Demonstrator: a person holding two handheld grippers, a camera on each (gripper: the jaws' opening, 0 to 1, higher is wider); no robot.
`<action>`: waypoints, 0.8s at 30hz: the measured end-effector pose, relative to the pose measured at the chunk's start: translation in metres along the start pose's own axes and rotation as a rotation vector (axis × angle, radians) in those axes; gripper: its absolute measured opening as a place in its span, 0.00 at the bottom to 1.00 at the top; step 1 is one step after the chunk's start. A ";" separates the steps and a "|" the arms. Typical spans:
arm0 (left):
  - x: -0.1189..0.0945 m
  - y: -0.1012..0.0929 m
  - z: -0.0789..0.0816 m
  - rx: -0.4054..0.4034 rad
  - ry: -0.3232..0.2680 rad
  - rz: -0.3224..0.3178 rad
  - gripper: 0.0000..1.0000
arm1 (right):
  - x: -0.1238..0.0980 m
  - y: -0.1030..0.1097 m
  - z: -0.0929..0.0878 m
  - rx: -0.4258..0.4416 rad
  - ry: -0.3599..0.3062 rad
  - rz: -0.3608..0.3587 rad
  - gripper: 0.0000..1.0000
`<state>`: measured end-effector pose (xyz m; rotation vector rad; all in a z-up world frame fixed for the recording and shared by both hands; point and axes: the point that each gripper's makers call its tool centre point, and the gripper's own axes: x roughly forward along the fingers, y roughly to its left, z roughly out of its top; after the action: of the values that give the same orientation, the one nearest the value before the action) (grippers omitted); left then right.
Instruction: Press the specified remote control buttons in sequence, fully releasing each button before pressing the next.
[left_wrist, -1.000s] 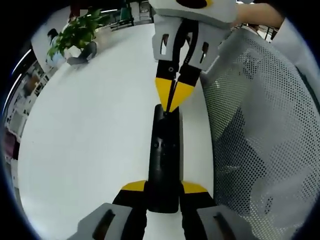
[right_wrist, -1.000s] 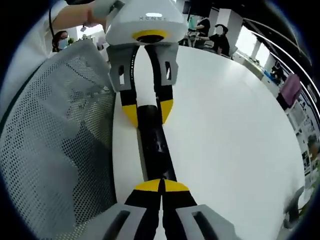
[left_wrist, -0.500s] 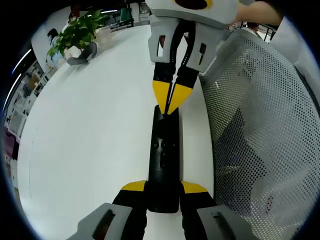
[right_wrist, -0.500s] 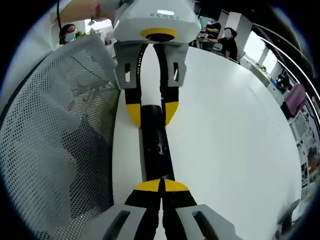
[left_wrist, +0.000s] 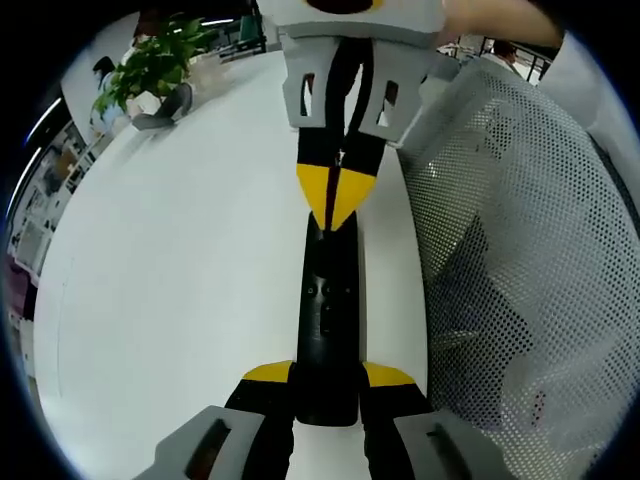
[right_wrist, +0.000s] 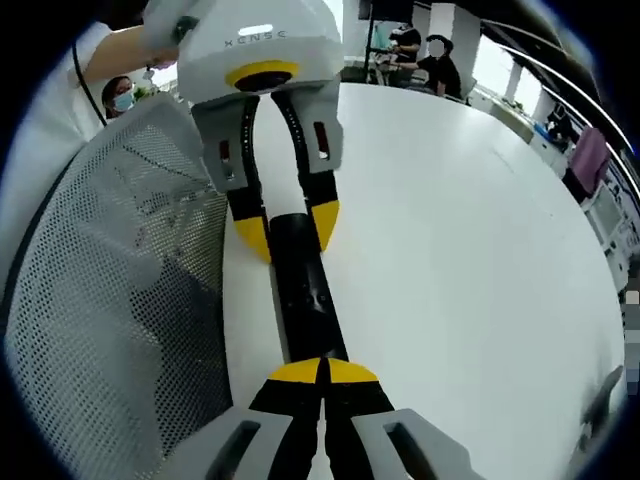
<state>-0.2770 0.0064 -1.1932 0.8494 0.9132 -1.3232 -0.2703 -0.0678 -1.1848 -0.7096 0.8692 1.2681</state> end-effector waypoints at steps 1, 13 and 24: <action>0.000 0.000 0.000 0.000 0.000 0.001 0.24 | -0.001 0.001 0.000 0.002 -0.011 -0.007 0.00; 0.000 0.000 0.000 -0.005 -0.009 0.000 0.24 | -0.003 -0.002 0.013 -0.017 -0.064 -0.015 0.00; 0.000 0.000 0.001 -0.012 -0.021 0.003 0.24 | 0.006 0.000 0.005 -0.096 -0.004 -0.011 0.00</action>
<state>-0.2765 0.0059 -1.1928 0.8260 0.9018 -1.3209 -0.2691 -0.0601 -1.1872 -0.7867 0.8046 1.3080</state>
